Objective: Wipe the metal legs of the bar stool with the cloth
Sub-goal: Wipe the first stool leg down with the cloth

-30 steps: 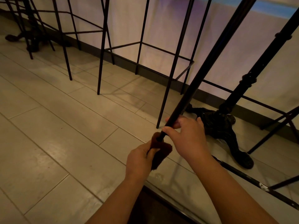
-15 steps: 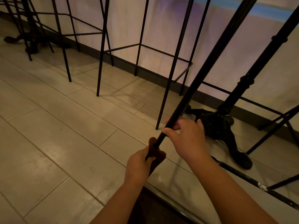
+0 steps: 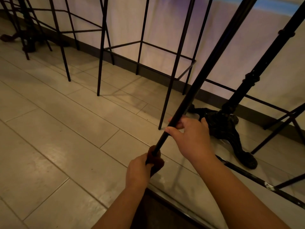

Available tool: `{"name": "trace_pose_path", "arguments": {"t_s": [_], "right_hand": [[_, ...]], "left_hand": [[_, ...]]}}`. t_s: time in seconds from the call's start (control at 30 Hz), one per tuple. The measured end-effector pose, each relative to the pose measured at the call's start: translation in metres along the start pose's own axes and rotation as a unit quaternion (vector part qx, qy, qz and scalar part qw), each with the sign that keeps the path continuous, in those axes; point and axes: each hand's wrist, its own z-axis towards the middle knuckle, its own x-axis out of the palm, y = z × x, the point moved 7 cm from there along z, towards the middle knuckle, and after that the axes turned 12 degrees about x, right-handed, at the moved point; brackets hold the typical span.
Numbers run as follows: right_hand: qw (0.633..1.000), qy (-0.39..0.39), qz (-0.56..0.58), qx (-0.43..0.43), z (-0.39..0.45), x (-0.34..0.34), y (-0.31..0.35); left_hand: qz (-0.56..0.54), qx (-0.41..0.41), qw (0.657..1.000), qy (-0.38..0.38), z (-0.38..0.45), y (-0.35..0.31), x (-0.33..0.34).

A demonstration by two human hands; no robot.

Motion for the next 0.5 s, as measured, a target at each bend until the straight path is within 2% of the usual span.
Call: {"name": "trace_pose_path", "arguments": {"t_s": [0.2, 0.37, 0.5], "right_hand": [[1.0, 0.002, 0.001, -0.006, 0.001, 0.0, 0.0], [1.0, 0.003, 0.007, -0.01, 0.0, -0.001, 0.0], [1.0, 0.007, 0.014, -0.01, 0.0, 0.0, 0.0]], "left_hand": [[0.021, -0.032, 0.998, 0.05, 0.01, 0.009, 0.006], [0.015, -0.005, 0.998, 0.066, 0.009, 0.013, 0.004], [-0.035, 0.008, 0.996, 0.08, 0.007, 0.02, 0.005]]}}
